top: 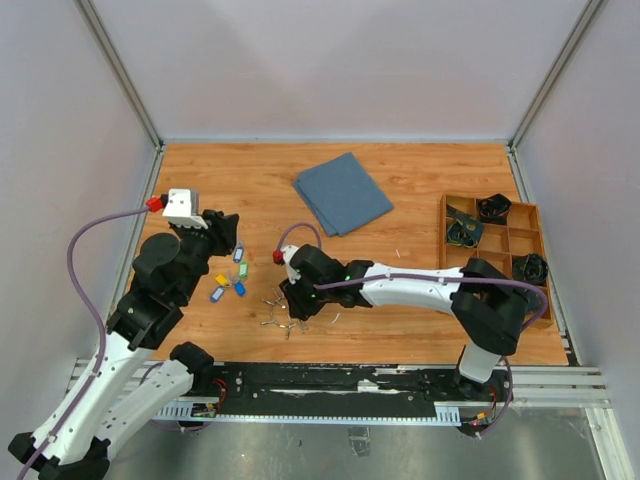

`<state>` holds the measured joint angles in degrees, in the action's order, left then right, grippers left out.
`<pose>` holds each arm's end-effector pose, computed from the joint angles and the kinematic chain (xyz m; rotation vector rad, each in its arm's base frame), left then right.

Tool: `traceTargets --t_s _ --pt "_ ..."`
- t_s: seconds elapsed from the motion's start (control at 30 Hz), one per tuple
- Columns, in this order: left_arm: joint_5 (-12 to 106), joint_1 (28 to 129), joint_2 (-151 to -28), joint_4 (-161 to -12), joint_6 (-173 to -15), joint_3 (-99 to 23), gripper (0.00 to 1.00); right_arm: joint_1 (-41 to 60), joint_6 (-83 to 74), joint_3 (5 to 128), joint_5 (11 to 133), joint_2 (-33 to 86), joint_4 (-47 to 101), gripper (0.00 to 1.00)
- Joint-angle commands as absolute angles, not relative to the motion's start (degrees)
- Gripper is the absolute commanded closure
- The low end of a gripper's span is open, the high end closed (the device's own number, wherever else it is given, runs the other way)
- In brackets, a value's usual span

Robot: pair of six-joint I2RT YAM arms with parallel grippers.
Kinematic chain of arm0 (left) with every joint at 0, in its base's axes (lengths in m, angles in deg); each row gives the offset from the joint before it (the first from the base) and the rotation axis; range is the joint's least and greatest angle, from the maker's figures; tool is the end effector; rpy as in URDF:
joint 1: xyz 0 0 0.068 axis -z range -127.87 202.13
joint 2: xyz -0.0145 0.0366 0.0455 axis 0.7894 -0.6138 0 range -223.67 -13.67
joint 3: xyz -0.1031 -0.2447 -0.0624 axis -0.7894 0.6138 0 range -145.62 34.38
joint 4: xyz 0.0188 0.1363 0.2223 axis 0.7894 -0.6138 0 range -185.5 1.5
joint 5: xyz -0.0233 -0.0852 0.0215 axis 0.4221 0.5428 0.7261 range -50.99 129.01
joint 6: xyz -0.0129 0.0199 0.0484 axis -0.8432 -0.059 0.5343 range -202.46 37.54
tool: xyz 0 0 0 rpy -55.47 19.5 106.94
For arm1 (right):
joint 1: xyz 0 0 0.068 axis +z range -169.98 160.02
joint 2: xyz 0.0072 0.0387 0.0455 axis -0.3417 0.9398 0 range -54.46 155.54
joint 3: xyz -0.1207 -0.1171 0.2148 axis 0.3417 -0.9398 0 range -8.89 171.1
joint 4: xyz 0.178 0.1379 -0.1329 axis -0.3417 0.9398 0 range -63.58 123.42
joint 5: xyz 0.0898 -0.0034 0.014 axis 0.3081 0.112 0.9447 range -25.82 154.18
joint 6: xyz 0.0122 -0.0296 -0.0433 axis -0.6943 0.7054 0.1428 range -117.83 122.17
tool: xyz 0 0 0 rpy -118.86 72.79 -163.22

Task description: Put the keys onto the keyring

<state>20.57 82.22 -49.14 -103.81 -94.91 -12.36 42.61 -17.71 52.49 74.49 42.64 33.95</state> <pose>0.1277 -0.0609 0.3658 0.0062 1.6462 -0.3040 0.1629 0.3279 0.2066 -1.0005 2.2912 0.8814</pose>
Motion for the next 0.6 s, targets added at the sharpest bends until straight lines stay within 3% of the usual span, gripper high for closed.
traceTargets --t_s 0.0,0.57 --pt "16.58 81.84 -47.95 -106.56 -94.18 -12.09 0.58 47.08 -22.37 55.64 71.64 45.35 34.84 0.66" --pt "16.40 81.84 -41.82 -110.33 -93.93 -11.17 0.55 53.04 -27.92 59.29 57.04 51.36 41.54 0.63"
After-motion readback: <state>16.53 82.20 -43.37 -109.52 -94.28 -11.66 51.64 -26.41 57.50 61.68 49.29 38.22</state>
